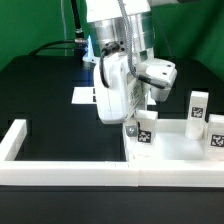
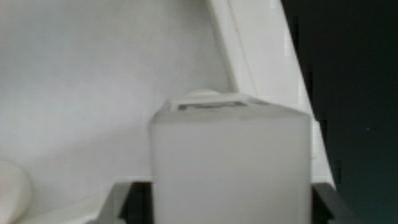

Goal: Assemble square table

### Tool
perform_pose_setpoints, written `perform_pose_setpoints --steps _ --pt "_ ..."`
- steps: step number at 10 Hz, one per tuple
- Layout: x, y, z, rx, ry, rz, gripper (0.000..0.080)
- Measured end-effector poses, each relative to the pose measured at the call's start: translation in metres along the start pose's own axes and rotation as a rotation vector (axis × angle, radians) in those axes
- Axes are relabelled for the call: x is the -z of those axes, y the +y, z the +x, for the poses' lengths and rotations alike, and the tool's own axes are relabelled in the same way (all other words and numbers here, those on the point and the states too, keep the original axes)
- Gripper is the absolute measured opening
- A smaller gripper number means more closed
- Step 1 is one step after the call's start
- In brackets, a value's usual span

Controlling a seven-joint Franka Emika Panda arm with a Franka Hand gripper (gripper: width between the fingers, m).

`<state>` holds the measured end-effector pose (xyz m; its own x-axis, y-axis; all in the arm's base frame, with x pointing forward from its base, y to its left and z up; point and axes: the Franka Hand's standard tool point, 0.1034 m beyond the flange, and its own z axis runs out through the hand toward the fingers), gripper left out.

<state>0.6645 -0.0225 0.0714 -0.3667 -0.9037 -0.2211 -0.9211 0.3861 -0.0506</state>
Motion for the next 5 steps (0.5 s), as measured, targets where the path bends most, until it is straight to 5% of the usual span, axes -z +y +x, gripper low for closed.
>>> perform_pose_setpoints --steps 3,4,5 --pt "-0.003 0.001 -0.010 0.360 0.024 -0.002 0.0361" --pt "-0.003 0.004 -0.016 0.473 0.019 -0.004 0.0566" --pt "-0.002 0.006 -0.020 0.518 0.018 -0.004 0.0624"
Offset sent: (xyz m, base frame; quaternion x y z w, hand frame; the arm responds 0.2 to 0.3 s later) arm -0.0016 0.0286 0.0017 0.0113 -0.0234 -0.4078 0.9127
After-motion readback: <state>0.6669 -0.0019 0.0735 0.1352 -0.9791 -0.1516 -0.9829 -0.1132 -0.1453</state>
